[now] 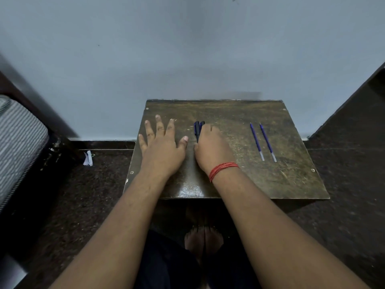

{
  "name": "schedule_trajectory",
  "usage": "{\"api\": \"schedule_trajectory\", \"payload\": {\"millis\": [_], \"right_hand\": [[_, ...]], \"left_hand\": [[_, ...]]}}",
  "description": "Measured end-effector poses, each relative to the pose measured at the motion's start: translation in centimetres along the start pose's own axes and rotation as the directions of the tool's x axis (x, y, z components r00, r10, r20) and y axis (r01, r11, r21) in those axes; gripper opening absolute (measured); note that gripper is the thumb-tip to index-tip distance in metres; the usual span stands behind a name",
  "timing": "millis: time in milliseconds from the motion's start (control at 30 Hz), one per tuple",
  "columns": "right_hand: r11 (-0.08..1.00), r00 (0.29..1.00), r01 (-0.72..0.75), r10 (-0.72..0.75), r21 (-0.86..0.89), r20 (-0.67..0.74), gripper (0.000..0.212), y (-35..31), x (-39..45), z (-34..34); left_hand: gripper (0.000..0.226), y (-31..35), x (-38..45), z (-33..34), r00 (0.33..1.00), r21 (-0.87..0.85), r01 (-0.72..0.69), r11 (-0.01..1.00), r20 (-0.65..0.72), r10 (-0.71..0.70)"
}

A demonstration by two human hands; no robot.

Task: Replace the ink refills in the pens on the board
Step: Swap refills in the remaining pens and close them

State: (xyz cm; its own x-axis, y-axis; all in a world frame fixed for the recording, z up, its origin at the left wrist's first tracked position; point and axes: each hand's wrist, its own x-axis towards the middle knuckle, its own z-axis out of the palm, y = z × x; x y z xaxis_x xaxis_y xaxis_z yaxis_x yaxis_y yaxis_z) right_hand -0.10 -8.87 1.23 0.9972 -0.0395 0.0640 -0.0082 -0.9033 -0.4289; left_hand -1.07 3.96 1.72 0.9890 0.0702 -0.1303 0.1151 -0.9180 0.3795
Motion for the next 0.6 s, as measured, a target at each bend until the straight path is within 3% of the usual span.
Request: {"api": "schedule_trajectory", "payload": {"millis": [200, 333, 600], "right_hand": [[0.999, 1.0, 0.023, -0.023, 0.039, -0.003, 0.03, 0.5, -0.1, -0.5], [0.999, 0.997, 0.0, 0.004, 0.046, -0.081, 0.025, 2.4, -0.2, -2.6], [0.959, 0.954, -0.262, 0.241, -0.107, -0.176, 0.038, 10.2, 0.3, -6.6]], "left_hand": [[0.072, 0.1, 0.0, 0.5, 1.0, 0.042, -0.016, 0.999, 0.001, 0.016], [0.072, 0.8, 0.0, 1.1, 0.998, 0.081, -0.067, 0.994, -0.009, 0.068], [0.073, 2.4, 0.2, 3.1, 0.981, 0.109, -0.189, 0.976, -0.013, 0.192]]}}
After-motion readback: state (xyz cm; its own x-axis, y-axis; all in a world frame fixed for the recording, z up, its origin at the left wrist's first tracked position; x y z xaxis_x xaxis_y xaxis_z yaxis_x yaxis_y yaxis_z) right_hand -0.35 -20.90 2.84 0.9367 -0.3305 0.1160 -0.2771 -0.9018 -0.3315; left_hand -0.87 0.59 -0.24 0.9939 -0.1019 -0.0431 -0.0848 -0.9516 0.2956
